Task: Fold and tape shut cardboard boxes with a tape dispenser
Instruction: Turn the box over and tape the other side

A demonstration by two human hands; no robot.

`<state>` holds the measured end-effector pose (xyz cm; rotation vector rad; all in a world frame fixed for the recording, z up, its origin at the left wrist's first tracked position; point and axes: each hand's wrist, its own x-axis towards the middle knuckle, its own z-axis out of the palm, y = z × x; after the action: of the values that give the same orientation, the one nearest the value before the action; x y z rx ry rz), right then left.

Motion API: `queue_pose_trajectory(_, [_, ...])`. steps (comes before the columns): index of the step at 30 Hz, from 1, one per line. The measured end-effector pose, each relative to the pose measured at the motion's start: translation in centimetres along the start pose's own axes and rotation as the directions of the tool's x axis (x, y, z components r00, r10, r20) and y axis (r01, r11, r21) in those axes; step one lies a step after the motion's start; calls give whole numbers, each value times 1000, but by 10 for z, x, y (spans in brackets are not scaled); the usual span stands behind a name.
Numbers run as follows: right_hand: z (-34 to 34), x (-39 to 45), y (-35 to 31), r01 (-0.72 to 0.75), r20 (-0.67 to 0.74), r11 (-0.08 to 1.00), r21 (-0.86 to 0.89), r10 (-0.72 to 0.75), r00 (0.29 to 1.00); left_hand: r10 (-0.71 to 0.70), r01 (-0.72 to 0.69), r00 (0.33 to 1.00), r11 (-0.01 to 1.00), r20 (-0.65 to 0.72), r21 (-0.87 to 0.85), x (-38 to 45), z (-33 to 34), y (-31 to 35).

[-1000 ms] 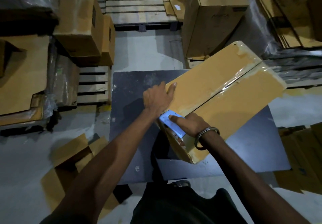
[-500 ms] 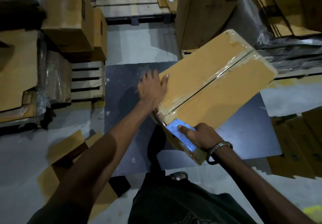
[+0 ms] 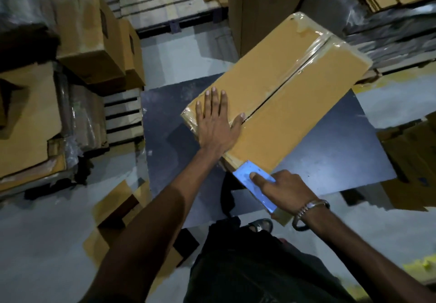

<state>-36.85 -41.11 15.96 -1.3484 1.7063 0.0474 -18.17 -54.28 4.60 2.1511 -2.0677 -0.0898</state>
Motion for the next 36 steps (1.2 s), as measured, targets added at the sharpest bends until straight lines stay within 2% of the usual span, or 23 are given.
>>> queue_pose_trajectory(5, [9, -15, 29, 9, -67, 1000, -12, -10, 998, -23, 23, 1000, 1000, 19, 6, -2, -6, 2])
queue_pose_trajectory(14, [21, -8, 42, 29, -65, 999, 39, -27, 998, -22, 26, 997, 998, 78, -51, -49, -9, 36])
queue_pose_trajectory(22, [21, -31, 102, 52, -118, 997, -51, -58, 991, -30, 34, 995, 998, 96, -47, -49, -16, 36])
queue_pose_trajectory(26, [30, -17, 110, 70, -150, 995, -69, -80, 985, -30, 34, 996, 998, 83, -49, -61, -24, 48])
queue_pose_trajectory(30, [37, -16, 116, 47, -167, 999, -24, -50, 985, 107, -107, 991, 994, 82, -11, -97, -16, 68])
queue_pose_trajectory(34, [49, -12, 112, 8, -161, 998, 55, 1, 987, 81, -80, 993, 997, 91, -17, -91, -12, 65])
queue_pose_trajectory(36, [48, -5, 111, -29, -107, 988, 153, 45, 993, 86, -86, 992, 996, 89, 2, -92, -11, 67])
